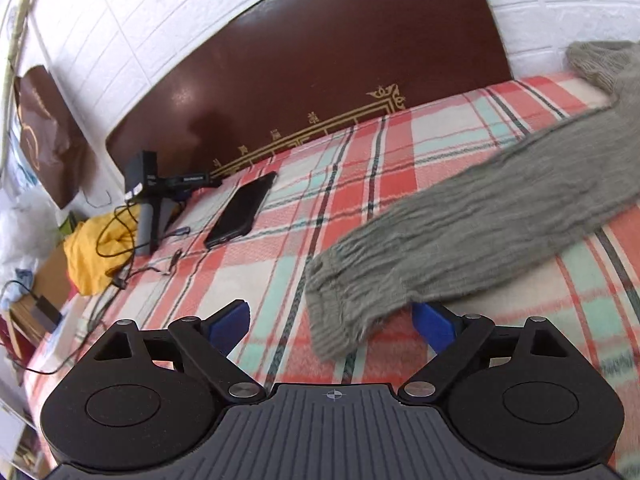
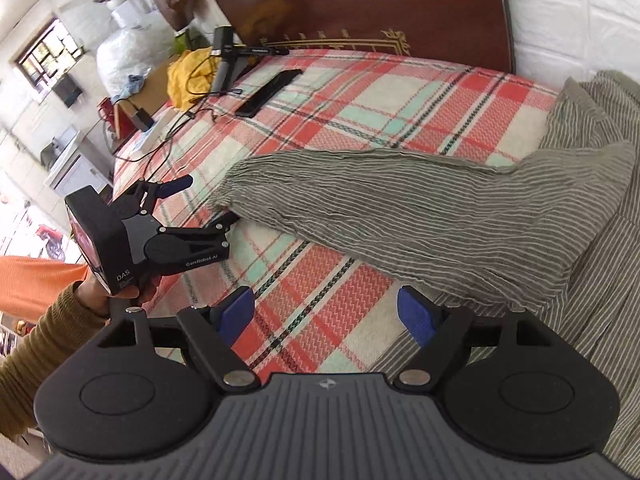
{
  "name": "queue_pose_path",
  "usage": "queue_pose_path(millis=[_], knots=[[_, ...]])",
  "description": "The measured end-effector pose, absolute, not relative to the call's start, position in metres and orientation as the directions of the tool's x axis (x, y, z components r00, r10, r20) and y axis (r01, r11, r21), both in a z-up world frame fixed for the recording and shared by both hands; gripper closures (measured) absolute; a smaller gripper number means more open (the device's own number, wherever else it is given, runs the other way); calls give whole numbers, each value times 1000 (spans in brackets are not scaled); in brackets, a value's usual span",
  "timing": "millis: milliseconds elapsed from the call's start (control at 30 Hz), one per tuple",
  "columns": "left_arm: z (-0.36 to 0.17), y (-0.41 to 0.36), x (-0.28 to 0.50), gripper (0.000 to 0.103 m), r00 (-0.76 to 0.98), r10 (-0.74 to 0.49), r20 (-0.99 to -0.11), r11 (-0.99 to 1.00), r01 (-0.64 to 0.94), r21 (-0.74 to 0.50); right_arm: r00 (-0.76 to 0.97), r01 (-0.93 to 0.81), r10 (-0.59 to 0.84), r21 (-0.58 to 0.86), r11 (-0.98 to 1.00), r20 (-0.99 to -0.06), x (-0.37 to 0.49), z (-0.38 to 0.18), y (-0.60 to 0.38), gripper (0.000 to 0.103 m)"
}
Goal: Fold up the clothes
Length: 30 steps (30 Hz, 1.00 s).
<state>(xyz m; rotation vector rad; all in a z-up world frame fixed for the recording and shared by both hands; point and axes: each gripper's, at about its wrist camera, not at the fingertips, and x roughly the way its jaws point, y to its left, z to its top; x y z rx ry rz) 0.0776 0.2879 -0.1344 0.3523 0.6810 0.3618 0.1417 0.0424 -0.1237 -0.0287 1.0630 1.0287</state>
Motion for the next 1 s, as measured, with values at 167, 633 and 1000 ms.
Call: queue_pose_path(millis=[167,633,1000], knots=[[-125,302,88,103,738,281,-613,959,-188,213,105,-697,676,431,573,-729,141,-122,45,21],[-44,233,11,102,919,38,-392,997,-9,76,206,-801,752,334,497,-626,110,-69,57,24],[-15,202,13,102,921,-168,-351,985,147,-84,389,-907,704,-114,405,-594,54,-76,61,48]])
